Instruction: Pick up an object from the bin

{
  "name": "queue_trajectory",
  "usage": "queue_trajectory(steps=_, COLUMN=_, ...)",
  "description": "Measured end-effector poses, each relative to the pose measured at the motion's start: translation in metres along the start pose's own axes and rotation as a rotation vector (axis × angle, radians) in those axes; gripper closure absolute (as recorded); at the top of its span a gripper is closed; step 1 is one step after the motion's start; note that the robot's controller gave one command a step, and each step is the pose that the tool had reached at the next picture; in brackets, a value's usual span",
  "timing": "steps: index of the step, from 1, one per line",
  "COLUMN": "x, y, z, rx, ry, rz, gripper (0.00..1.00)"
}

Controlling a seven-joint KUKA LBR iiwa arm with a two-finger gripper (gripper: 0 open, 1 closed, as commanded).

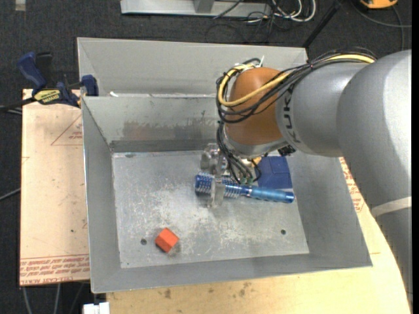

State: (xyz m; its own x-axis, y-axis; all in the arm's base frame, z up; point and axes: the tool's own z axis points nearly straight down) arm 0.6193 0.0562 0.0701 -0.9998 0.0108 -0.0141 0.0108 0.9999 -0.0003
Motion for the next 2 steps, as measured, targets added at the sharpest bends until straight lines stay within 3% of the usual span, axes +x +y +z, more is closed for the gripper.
queue_trajectory(steps=1, x=0.0037, y=-0.0065, z=-0.0311, rx=-0.001, ry=0.010, rz=0.067, gripper=0.00)
queue_trajectory(steps=2, x=-0.0002, y=-0.0053, z=-0.0392, rx=-0.002, ry=0.011, rz=0.089, gripper=0.00)
